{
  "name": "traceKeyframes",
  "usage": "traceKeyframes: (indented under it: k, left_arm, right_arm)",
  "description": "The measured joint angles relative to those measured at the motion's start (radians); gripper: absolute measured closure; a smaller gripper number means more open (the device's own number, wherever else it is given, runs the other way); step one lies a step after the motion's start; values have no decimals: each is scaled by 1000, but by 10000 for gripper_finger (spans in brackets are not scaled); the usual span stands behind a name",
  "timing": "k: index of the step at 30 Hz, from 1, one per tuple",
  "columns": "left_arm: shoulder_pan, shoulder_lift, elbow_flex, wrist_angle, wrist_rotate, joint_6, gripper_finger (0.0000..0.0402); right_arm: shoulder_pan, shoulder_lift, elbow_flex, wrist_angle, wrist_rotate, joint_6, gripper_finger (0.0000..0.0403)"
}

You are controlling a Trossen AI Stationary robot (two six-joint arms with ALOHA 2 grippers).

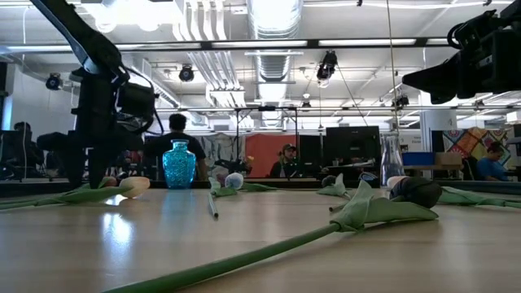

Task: Sort flowers into vase by color
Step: Put the bottom dark red flower into the transparent vase

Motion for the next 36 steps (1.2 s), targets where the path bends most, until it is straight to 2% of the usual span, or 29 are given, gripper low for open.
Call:
traceKeyframes:
  k: [6, 14, 20, 25, 29, 36]
  left_arm:
    - [12, 56, 1, -1, 21, 52, 277]
    - [11, 23, -3, 4, 39, 161, 390]
    - [-2, -103, -3, 24, 40, 175, 397]
    - [-40, -228, -3, 118, 64, 173, 400]
    - [-96, -292, -3, 297, 69, 174, 400]
    - [-258, -250, -3, 895, 116, 225, 401]
  right_arm:
    - [0, 0, 0, 0, 0, 0, 394]
    - [0, 0, 0, 0, 0, 0, 394]
    - [0, 0, 0, 0, 0, 0, 394]
    - [0, 0, 0, 0, 0, 0, 394]
    - [0, 0, 0, 0, 0, 0, 394]
    - [0, 0, 0, 0, 0, 0, 394]
